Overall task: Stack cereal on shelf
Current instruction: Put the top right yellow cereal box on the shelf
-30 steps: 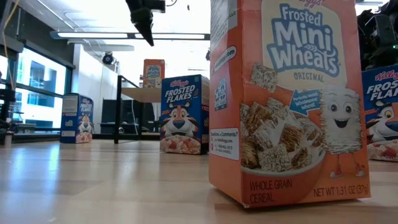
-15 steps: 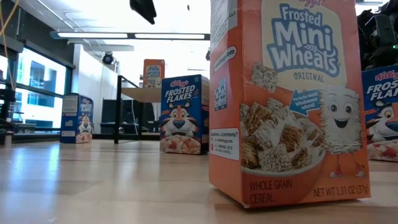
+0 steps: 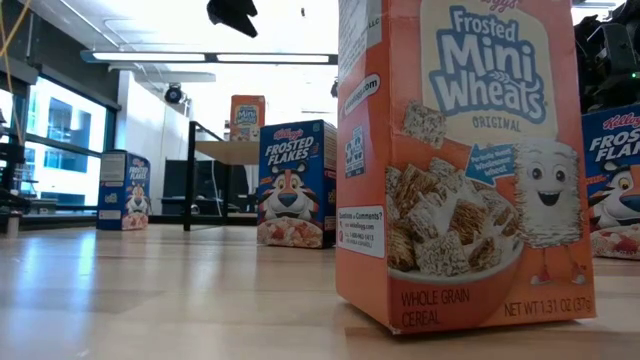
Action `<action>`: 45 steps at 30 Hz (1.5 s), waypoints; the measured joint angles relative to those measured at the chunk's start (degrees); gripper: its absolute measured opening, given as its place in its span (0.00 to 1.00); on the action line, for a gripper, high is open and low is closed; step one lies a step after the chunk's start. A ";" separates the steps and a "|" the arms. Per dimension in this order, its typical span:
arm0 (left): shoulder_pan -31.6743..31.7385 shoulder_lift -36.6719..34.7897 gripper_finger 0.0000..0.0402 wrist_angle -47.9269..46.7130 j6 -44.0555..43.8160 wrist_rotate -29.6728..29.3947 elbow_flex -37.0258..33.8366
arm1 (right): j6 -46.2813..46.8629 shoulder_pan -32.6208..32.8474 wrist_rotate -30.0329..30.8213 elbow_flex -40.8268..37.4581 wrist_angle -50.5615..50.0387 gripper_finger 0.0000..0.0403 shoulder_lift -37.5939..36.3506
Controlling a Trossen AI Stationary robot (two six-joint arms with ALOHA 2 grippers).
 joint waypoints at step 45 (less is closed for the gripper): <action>-7.85 -2.44 0.68 53.18 -4.29 -6.16 -25.27 | 0.19 -0.39 -0.33 0.01 0.40 0.57 0.00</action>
